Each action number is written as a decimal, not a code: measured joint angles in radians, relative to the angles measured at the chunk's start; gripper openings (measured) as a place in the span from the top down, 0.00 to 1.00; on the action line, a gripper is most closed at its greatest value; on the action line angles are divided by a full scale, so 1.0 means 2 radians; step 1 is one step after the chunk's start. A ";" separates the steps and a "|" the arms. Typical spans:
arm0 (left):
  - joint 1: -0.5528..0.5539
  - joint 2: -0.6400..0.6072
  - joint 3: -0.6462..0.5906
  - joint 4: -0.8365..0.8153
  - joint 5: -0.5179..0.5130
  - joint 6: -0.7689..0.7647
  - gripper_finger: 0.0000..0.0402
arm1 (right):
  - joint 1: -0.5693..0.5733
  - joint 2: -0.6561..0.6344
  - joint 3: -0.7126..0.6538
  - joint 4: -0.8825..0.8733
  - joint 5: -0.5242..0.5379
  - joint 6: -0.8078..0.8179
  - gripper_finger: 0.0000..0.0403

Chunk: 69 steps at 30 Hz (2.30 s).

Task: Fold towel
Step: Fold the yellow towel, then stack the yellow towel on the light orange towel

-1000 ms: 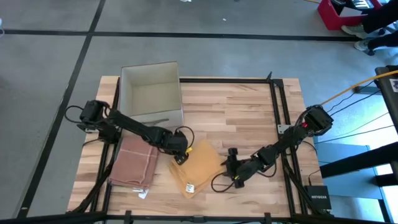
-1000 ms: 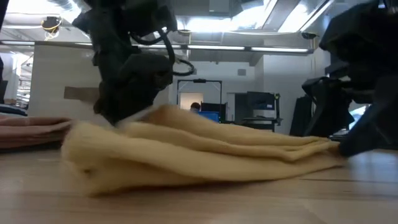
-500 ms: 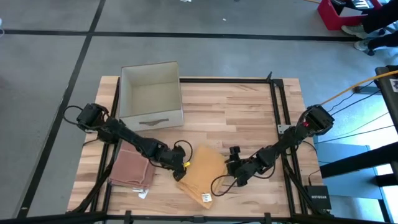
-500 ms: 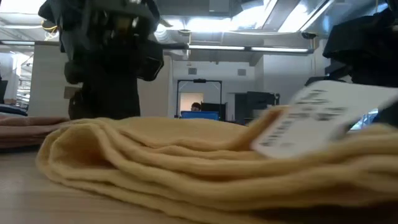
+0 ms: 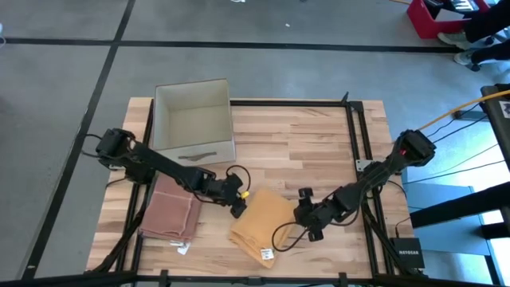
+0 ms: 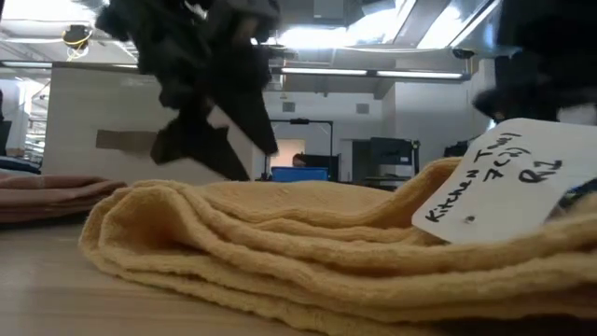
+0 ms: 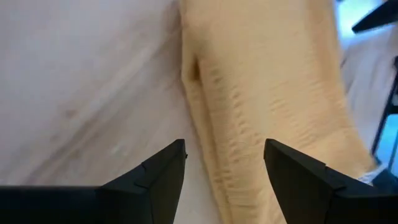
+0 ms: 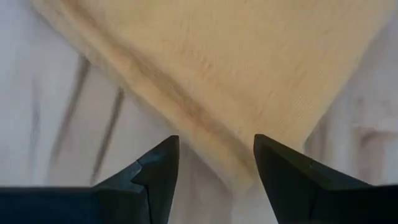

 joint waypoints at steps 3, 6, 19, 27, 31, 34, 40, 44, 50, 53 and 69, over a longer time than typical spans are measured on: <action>0.006 0.030 0.000 0.013 0.019 0.000 0.48 | 0.006 0.006 -0.035 0.054 0.000 0.008 0.48; 0.008 0.057 0.000 0.030 0.038 -0.008 0.48 | 0.005 0.008 -0.055 0.086 -0.009 0.014 0.48; 0.006 0.085 0.000 0.104 0.096 0.023 0.48 | -0.001 0.037 -0.069 0.138 0.007 0.001 0.48; 0.011 0.049 -0.001 0.086 0.136 0.041 0.48 | -0.001 0.040 -0.069 0.145 0.000 0.000 0.48; 0.010 0.007 0.000 0.074 0.103 0.059 0.48 | -0.001 0.040 -0.069 0.145 -0.001 0.000 0.48; 0.004 -0.005 0.000 0.083 0.084 0.069 0.48 | -0.001 0.040 -0.069 0.145 -0.001 0.001 0.48; 0.005 0.019 0.000 0.158 0.102 0.069 0.48 | -0.001 0.040 -0.069 0.145 -0.002 0.003 0.48; 0.013 0.043 0.000 0.161 0.138 0.046 0.48 | -0.002 0.040 -0.069 0.145 -0.003 0.004 0.48; 0.024 0.054 0.000 0.192 0.183 0.039 0.48 | -0.001 0.040 -0.069 0.145 0.001 0.000 0.48; 0.025 0.055 0.000 0.187 0.160 0.059 0.48 | -0.001 0.040 -0.069 0.145 0.007 -0.003 0.48; 0.022 0.055 0.000 0.193 0.070 0.086 0.48 | -0.001 0.040 -0.069 0.145 0.016 -0.001 0.48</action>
